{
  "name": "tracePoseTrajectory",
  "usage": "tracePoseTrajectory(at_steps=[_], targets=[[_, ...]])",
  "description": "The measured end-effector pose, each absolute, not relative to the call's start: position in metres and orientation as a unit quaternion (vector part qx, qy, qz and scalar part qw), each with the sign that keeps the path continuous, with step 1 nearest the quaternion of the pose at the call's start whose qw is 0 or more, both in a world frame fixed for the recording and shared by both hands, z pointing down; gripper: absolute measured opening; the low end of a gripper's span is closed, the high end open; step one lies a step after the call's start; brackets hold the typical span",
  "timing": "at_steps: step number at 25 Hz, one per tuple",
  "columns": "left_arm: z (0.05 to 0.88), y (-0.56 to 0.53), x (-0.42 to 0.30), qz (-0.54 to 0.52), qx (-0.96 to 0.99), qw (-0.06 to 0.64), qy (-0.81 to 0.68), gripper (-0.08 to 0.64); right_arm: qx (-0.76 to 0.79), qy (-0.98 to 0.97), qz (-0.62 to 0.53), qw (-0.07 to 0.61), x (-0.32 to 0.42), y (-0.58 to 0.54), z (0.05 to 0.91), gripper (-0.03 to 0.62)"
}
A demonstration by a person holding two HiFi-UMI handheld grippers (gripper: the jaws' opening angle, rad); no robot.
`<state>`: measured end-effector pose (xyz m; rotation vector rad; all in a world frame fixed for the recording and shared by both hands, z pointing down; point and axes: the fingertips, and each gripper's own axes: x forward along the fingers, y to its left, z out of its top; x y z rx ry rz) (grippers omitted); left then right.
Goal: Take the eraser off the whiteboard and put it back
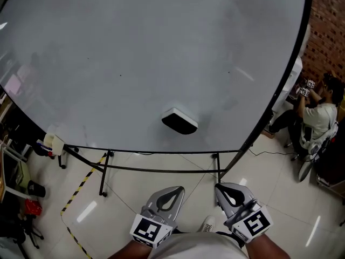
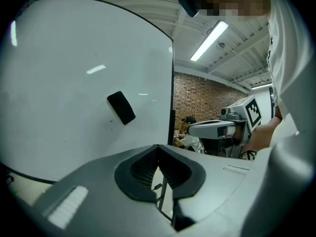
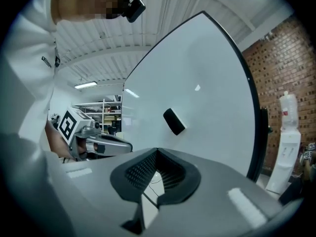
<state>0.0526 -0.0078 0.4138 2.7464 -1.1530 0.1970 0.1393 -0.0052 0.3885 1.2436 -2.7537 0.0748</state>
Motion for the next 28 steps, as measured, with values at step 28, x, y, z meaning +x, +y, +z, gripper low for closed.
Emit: tracePoseTrajectory(at_steps=[28], targets=[[0.412,0.016,0.004,0.051,0.949,0.082,-0.299,0.017,0.496,-0.864,0.037,0.077,0.089,0.024,0.4,0.002]])
